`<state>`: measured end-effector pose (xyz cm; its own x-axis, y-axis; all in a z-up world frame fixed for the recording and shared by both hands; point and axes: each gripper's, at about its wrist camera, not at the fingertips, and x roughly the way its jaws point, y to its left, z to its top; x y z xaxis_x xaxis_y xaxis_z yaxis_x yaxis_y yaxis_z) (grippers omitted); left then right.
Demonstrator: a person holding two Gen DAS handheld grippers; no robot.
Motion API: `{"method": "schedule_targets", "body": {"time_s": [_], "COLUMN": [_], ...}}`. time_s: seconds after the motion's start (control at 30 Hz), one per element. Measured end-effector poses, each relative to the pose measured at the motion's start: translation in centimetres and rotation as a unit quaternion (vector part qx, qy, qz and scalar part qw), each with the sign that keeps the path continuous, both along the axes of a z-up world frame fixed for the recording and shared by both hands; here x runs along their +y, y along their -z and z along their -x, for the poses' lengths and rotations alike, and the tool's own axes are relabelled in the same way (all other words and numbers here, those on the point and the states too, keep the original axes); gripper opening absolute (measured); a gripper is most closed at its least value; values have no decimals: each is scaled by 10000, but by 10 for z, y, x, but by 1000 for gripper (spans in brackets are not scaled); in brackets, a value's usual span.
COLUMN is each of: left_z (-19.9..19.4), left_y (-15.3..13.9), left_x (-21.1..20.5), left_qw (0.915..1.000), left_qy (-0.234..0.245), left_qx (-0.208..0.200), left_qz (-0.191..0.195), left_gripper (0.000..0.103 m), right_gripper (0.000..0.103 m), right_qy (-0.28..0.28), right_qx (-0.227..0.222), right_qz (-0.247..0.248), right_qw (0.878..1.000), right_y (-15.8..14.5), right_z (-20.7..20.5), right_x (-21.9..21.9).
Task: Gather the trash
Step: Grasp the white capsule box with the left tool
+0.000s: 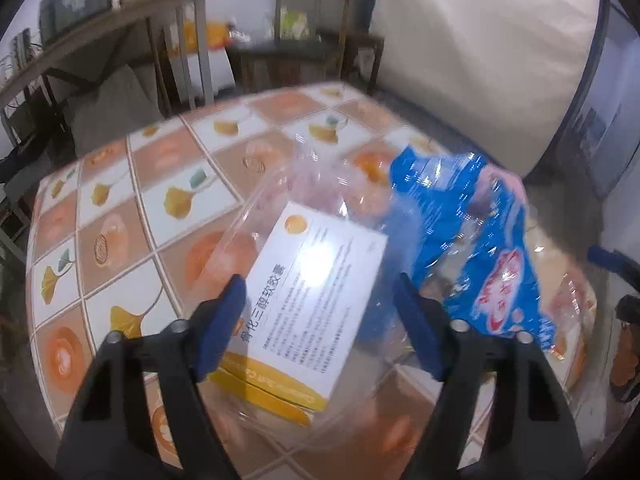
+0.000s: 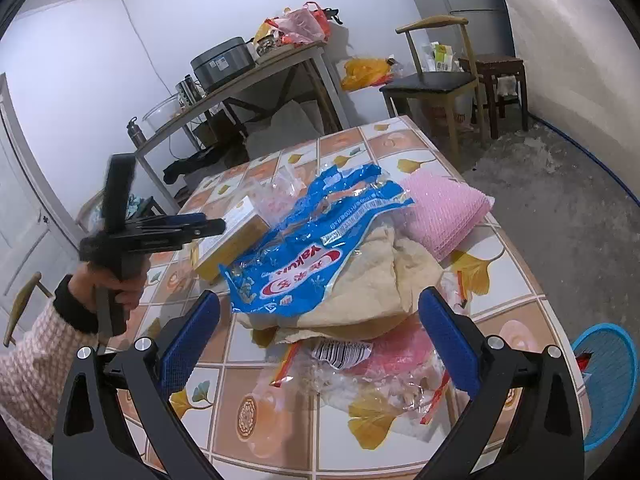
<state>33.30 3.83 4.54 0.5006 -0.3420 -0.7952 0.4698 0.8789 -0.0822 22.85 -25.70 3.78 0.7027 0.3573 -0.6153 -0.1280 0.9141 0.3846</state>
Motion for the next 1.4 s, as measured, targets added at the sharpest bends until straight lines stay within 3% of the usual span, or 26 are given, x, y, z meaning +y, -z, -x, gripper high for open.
{"method": "schedule_targets", "body": {"time_s": [0.13, 0.33, 0.57, 0.9, 1.0, 1.03, 1.07, 1.17, 1.4], "left_z": [-9, -22, -28, -18, -11, -9, -8, -10, -4], "left_y": [12, 17, 25, 18, 12, 8, 4, -4, 1], "left_x": [-6, -8, -16, -26, -24, -22, -19, -3, 3], "left_qw": [9993, 9986, 9963, 9939, 9950, 9961, 9967, 9980, 9980], "left_qy": [98, 151, 268, 287, 261, 213, 156, -64, 123], "left_qx": [95, 358, 685, 655, 577, 503, 473, 607, 615], "left_qz": [-337, -365, -444, -845, -771, -694, -641, -150, 93], "left_gripper": [69, 79, 79, 77, 73, 54, 44, 42, 43], "right_gripper": [97, 97, 97, 97, 97, 97, 97, 97, 97], "right_qy": [4, -35, -55, -24, -6, -4, -5, -11, -73], "right_qx": [18, 42, 79, 43, 44, 44, 43, 36, 3], "right_qz": [-44, -98, -115, -160, -174, -175, -174, -166, -138], "right_qw": [10000, 9999, 9999, 9999, 9998, 9998, 9998, 9999, 9999], "right_y": [1, 2, 4, 1, 1, 1, 1, 2, -1], "right_z": [0, -1, -1, 2, 2, 3, 3, 4, 3], "right_x": [-3, -4, -2, -6, -8, -7, -7, -7, -2]}}
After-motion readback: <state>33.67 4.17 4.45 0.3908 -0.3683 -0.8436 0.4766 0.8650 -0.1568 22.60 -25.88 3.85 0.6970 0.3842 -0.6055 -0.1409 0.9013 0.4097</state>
